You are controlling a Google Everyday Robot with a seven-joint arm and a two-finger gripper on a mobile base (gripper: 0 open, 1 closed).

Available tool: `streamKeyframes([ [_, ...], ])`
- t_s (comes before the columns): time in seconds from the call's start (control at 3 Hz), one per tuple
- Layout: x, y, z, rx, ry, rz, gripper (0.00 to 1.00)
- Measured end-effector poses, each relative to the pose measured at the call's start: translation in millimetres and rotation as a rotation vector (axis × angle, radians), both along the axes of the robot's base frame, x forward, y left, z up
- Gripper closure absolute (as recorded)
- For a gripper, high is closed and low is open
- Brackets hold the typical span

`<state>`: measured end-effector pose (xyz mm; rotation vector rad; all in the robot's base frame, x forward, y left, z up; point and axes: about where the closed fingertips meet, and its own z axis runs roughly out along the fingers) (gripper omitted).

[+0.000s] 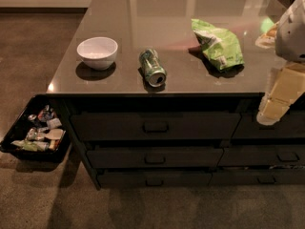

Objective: Open bottom drawer

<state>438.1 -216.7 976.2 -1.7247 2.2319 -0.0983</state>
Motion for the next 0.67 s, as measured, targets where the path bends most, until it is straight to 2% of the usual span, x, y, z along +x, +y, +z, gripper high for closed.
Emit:
streamKeyframes([
  [0.33, 0, 0, 0, 0.0, 0.0, 0.0, 0.0],
  [0.67, -3, 4, -32, 0.041, 0.01, -0.007, 0.0],
])
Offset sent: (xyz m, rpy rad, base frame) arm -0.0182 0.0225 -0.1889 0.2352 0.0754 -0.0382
